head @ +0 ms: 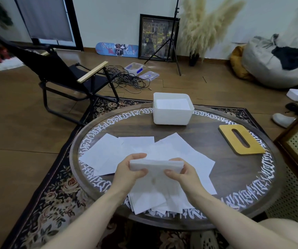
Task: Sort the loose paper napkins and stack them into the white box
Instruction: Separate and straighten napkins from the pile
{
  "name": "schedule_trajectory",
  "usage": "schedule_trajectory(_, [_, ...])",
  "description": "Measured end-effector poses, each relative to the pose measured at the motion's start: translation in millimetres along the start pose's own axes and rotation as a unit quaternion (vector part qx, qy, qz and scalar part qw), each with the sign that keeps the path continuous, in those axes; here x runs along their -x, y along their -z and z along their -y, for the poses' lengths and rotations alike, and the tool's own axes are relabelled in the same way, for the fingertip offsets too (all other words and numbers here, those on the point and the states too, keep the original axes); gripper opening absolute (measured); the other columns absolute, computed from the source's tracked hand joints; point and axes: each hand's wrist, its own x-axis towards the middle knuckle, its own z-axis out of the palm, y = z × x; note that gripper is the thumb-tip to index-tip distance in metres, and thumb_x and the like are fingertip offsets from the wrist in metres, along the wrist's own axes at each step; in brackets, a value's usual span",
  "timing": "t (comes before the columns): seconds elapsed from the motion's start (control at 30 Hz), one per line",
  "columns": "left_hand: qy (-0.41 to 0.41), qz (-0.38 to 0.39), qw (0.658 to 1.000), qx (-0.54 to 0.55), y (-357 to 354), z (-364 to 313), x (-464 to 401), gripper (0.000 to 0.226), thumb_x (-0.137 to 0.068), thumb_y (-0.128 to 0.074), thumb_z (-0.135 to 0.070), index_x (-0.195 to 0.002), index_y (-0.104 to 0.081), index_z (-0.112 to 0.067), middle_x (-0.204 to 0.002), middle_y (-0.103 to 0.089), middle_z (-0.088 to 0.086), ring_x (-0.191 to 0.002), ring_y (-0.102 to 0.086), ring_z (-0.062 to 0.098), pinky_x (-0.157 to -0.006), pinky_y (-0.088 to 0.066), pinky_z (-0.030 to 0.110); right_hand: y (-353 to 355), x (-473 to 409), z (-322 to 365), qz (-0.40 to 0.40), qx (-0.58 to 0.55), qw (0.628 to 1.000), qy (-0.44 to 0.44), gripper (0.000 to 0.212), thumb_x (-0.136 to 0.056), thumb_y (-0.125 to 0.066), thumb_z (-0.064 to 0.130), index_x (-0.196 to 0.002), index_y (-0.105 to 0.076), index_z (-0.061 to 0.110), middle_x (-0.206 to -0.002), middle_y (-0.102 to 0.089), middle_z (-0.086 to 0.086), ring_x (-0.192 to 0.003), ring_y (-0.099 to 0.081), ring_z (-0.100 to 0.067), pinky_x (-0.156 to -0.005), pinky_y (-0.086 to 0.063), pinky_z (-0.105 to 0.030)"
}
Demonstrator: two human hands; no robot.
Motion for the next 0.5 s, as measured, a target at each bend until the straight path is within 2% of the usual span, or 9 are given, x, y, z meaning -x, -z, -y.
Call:
schedule_trajectory(0.1, [-0.036,-0.007,0.999,-0.01,-4,-5,1,0.043,-0.078,-0.063,0.014,-0.098,-0.069,-0.023,-0.1,-0.07,0.0,-0.091,-0.064,0.012,-0.08,-0.053,0.027,-1,0,1,0.013,-0.005,1.0,0.024,0.022,-0.082,-0.064,-0.01,-0.08,-0.056,0.01,-0.072,-0.06,0.007,-0.07,-0.056,-0.008,-0.062,-0.042,-0.015])
schedule_trajectory(0.2, [-0.051,-0.018,0.999,-0.004,0,-10,-2,0.044,-0.078,-0.06,0.017,-0.098,-0.068,-0.021,-0.096,-0.068,-0.004,-0.086,-0.062,0.01,-0.077,-0.053,0.026,1,-1,2,0.009,-0.015,0.999,0.031,0.024,-0.081,-0.065,-0.011,-0.085,-0.058,0.011,-0.076,-0.064,0.007,-0.074,-0.059,-0.009,-0.066,-0.046,-0.018])
schedule_trajectory(0.37, [-0.003,-0.002,1.0,-0.001,6,3,-4,0.048,-0.077,-0.061,0.018,-0.1,-0.067,-0.024,-0.099,-0.069,0.001,-0.091,-0.062,0.018,-0.075,-0.051,0.028,2,-2,-9,-0.004,0.031,0.999,0.014,0.029,-0.08,-0.066,-0.009,-0.095,-0.064,0.015,-0.089,-0.069,0.002,-0.088,-0.06,-0.017,-0.081,-0.048,-0.036])
schedule_trajectory(0.43, [-0.008,-0.004,1.0,-0.005,3,3,-4,0.046,-0.078,-0.061,0.016,-0.1,-0.067,-0.024,-0.1,-0.069,-0.001,-0.092,-0.061,0.015,-0.074,-0.049,0.024,0,-3,-10,-0.009,0.035,0.999,0.011,0.028,-0.082,-0.065,-0.008,-0.096,-0.063,0.015,-0.092,-0.067,0.001,-0.089,-0.058,-0.017,-0.08,-0.047,-0.03])
schedule_trajectory(0.5, [-0.013,-0.008,1.0,0.008,1,0,-5,0.046,-0.078,-0.061,0.016,-0.101,-0.067,-0.023,-0.101,-0.068,-0.001,-0.092,-0.061,0.015,-0.078,-0.051,0.027,-2,-2,-7,-0.002,0.027,1.0,0.01,0.025,-0.083,-0.062,-0.009,-0.095,-0.062,0.013,-0.093,-0.064,0.002,-0.088,-0.058,-0.014,-0.073,-0.048,-0.019])
